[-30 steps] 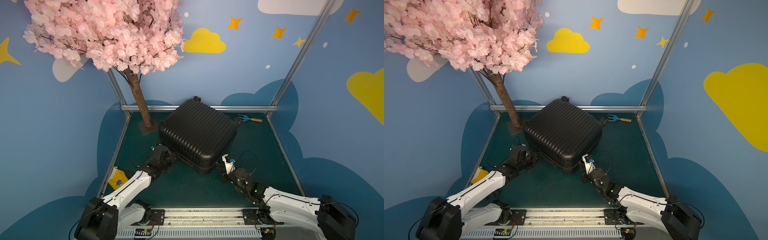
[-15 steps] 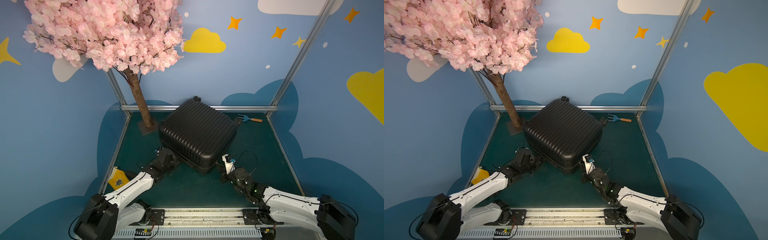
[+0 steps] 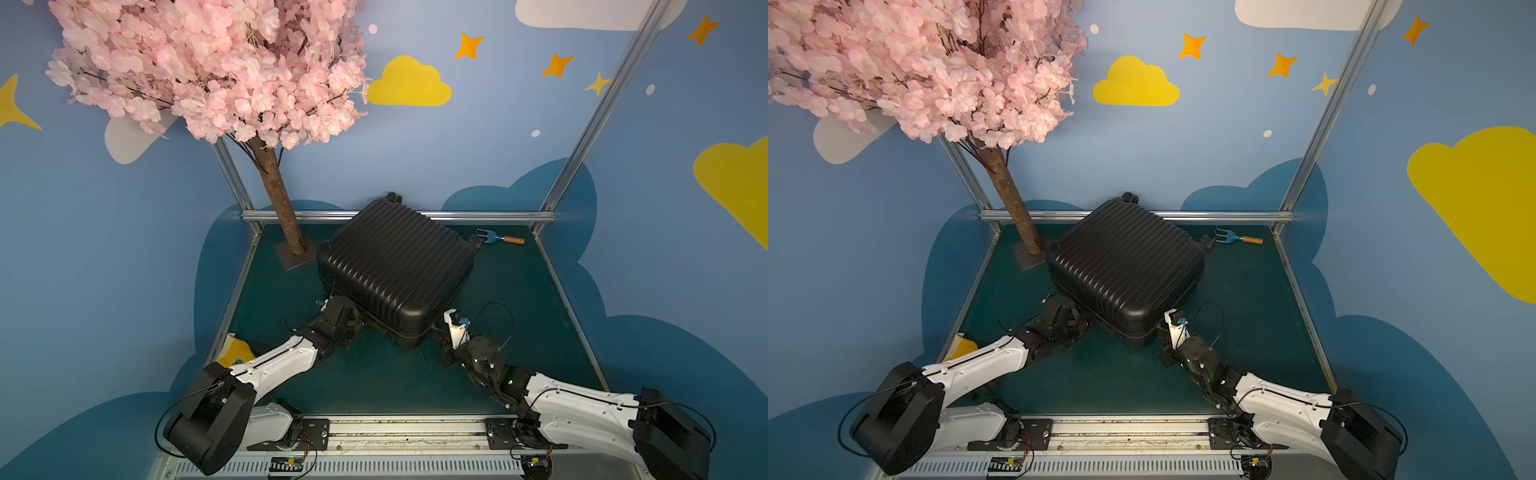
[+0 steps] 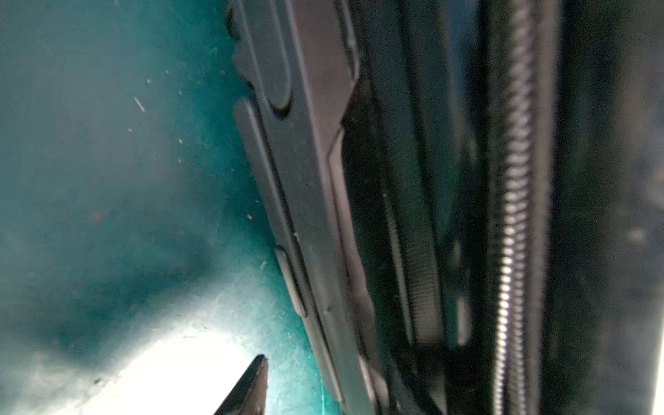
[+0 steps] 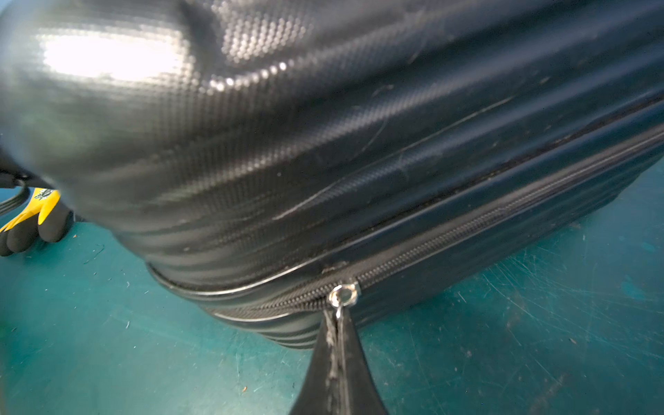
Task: Open the suitcase zippers
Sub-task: Adjust the suitcase at the center of the board.
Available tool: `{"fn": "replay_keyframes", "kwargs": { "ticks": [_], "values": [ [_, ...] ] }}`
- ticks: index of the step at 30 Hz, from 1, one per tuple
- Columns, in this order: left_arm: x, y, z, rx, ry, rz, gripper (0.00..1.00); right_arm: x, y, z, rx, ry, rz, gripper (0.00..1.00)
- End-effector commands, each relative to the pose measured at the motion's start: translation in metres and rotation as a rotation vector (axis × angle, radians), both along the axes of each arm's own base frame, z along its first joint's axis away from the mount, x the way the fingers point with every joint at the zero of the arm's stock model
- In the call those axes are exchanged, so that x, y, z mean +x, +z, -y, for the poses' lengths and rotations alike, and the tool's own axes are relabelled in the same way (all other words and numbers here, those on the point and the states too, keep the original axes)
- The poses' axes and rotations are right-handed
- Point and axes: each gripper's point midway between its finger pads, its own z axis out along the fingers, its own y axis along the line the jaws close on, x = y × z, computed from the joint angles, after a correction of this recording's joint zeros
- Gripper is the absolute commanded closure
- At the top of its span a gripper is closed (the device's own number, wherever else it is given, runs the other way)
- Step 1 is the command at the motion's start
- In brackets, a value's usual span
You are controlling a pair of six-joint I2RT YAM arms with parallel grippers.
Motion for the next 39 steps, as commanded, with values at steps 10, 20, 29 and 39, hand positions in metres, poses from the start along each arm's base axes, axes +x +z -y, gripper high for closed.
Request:
{"fn": "replay_keyframes", "kwargs": {
  "ticks": [10, 20, 29, 39],
  "values": [
    [0.033, -0.011, 0.002, 0.104, 0.104, -0.128, 0.64, -0.005, -0.007, -0.014, -0.01, 0.039, -0.043, 1.0],
    [0.044, -0.034, -0.006, 0.159, 0.09, -0.213, 0.98, 0.002, -0.006, -0.01, -0.079, -0.003, -0.04, 1.0],
    [0.043, -0.014, -0.04, 0.266, 0.027, -0.251, 0.98, 0.026, 0.013, 0.024, -0.261, -0.146, 0.152, 1.0],
    [0.033, -0.028, -0.056, 0.33, -0.082, -0.377, 0.98, 0.083, 0.03, 0.075, -0.279, -0.365, 0.2, 1.0]
  ]
}}
